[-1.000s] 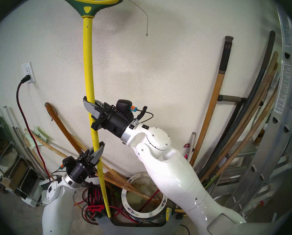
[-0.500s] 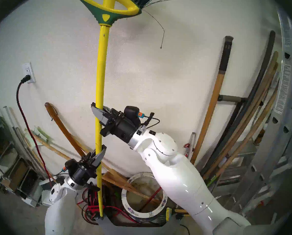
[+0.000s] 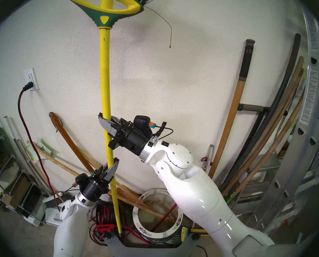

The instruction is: Take wooden sticks or brooms out of the pot

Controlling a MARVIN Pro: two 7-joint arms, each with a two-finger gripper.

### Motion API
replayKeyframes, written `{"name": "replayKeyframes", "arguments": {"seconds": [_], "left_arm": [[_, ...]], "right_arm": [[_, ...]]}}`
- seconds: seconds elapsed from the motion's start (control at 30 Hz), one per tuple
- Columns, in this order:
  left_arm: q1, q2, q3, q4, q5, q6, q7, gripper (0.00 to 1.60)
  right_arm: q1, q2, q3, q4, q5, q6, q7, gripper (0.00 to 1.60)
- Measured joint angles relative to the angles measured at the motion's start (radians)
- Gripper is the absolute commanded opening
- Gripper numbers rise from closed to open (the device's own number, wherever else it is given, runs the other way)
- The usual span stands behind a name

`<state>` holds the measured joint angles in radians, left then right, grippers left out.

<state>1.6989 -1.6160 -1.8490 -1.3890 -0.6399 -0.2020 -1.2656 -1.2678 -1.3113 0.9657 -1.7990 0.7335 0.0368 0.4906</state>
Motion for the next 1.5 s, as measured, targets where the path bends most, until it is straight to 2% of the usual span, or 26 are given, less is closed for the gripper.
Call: {"name": "replayKeyframes", "arguments": {"seconds": [0.53, 0.8, 1.07, 1.5], "left_arm": [[-0.035, 0.002, -0.021, 0.155, -0.001, -0.01, -0.028, 0.0], [-0.041, 0.001, 0.014, 0.214, -0.045, -0.01, -0.015, 0.0], [-0.041, 0.003, 0.055, 0.243, -0.099, -0.011, 0.008, 0.0], [-0.031, 0.007, 0.068, 0.245, -0.121, -0.009, 0.035, 0.0]], "right_arm": [[-0.043, 0.031, -0.017, 0.018, -0.019, 0.008, -0.007, 0.0], [-0.041, 0.035, -0.024, 0.041, -0.03, 0.007, -0.007, 0.0], [-0.017, 0.023, -0.035, 0.075, -0.043, 0.009, -0.013, 0.0], [0.001, 0.006, -0.053, 0.106, -0.061, 0.009, -0.027, 0.0]]}}
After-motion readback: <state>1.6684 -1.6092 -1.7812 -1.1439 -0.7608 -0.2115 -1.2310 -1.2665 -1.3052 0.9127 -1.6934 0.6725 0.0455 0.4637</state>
